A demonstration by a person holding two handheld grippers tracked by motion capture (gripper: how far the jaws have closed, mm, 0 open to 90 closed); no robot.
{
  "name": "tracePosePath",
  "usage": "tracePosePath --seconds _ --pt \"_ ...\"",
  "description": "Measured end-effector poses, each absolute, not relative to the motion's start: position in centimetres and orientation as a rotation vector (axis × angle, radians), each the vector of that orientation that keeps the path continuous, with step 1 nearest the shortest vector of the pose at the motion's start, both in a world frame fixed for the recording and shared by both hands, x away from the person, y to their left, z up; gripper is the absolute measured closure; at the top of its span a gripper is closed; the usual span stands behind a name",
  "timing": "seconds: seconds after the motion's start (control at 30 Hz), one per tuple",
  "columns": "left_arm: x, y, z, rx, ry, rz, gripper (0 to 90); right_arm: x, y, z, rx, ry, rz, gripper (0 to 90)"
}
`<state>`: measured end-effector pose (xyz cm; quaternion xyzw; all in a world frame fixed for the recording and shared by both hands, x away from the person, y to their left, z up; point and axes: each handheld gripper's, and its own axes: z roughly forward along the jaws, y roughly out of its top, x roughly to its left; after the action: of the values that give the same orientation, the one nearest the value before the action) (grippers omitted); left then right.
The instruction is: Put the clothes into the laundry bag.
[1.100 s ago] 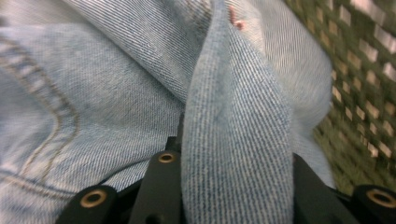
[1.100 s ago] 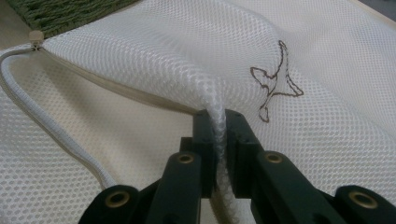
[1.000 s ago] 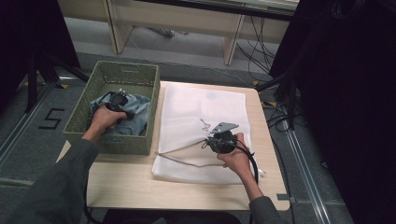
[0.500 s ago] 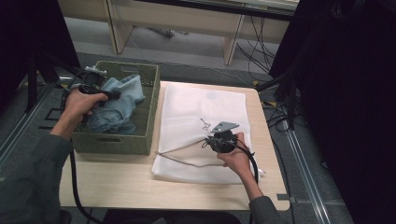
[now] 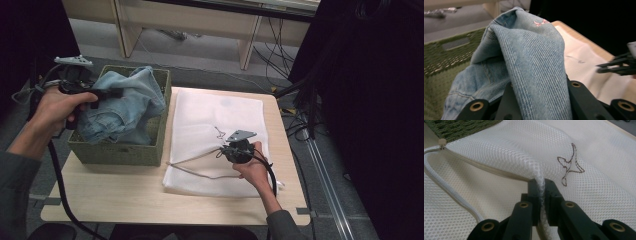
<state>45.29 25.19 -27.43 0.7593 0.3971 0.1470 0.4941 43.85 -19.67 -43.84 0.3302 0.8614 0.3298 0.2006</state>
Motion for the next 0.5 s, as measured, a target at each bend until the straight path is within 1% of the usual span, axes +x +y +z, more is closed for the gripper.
tracePosePath --seconds 0.2,0.37,0.5 --pt "41.6 24.3 -25.1 1.837 0.844 0.303 75.1 43.8 -19.7 -43.8 0.924 2.399 0.923 85.1" --pt "38.2 22.8 -24.2 1.84 0.745 0.262 75.1 43.9 -19.7 -43.7 0.932 2.397 0.927 85.2" --pt "36.2 21.2 -23.5 1.831 0.667 0.223 75.1 43.9 -19.7 -43.8 0.937 2.38 0.941 85.3"
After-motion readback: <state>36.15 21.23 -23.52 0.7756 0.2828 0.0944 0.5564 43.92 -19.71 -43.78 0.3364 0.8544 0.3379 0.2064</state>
